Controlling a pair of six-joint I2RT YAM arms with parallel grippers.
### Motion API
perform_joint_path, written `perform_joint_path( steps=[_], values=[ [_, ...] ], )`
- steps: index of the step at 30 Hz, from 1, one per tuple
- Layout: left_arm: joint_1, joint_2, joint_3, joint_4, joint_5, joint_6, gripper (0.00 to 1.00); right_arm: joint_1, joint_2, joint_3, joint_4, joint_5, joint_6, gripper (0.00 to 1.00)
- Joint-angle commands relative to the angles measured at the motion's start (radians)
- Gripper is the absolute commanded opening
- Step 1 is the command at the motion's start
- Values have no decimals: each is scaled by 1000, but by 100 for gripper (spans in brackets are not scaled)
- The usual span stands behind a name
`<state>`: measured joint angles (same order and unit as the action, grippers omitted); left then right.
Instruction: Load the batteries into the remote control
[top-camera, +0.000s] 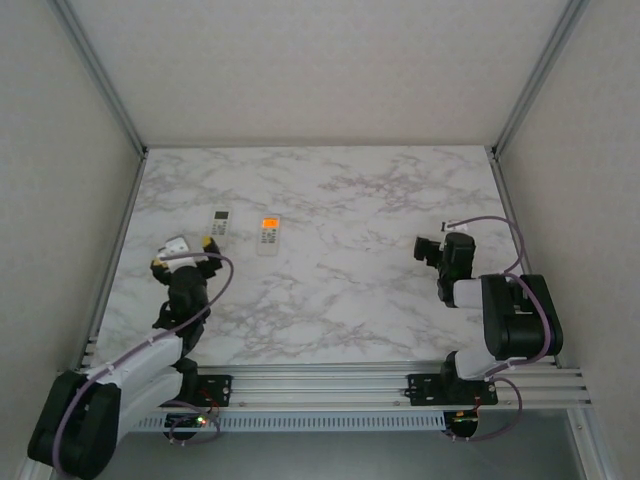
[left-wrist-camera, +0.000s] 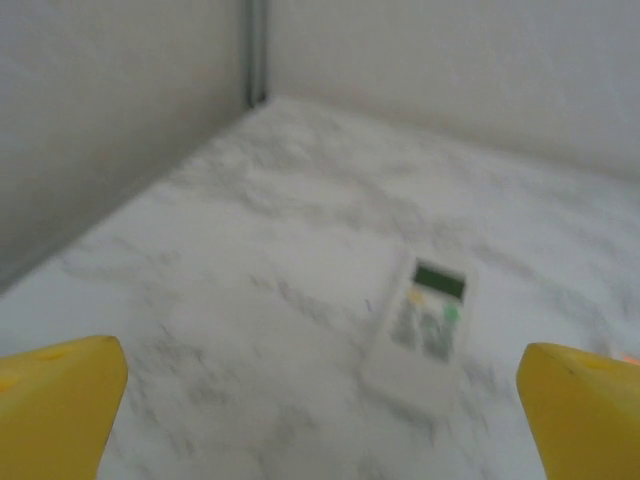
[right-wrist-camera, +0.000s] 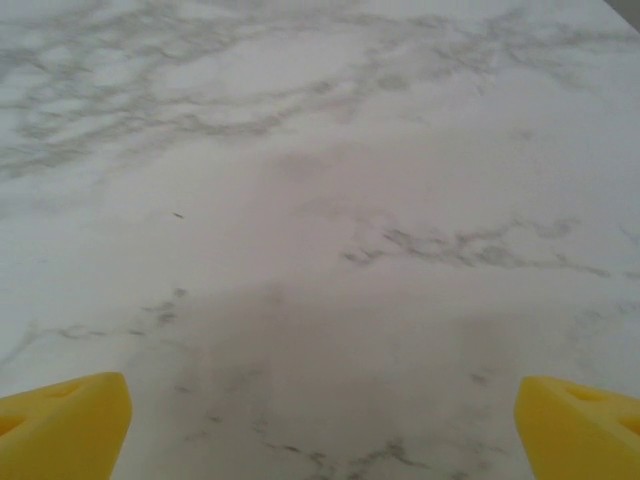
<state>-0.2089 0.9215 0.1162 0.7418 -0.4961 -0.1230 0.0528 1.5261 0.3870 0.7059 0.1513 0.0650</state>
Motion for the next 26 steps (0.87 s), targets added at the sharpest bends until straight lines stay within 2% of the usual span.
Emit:
perform_joint_path(
  steps=[1,3,4,5,6,7,9,10,11,13,26],
  values=[
    [145,62,-45,286,154,10,99,19,7,13,101,-30,-34,99],
    [228,209,-70,458,285,-29,100,18,6,13,101,-31,-34,99],
    [242,301,-64,533,316,-38,100,19,7,13,99,-30,-34,99],
    [246,359,-12,538,352,-10,99,19,6,14,101,-29,-36,99],
    [236,374,40,440,368,27,99,18,6,13,100,-30,-36,99],
    [228,425,36,505,370,62,100,17,6,13,100,-30,-35,99],
    [253,623,32,709,402,56,100,19,6,13,100,-30,-36,99],
    [253,651,49,748,409,65,100,19,6,13,100,-30,-36,99],
    [253,589,103,524,428,60,100,19,6,13,99,-33,-36,99],
    [250,618,99,580,423,65,99,18,7,15,98,-37,-37,99],
    [251,614,103,557,419,63,100,19,8,15,98,-55,-47,99]
  ],
)
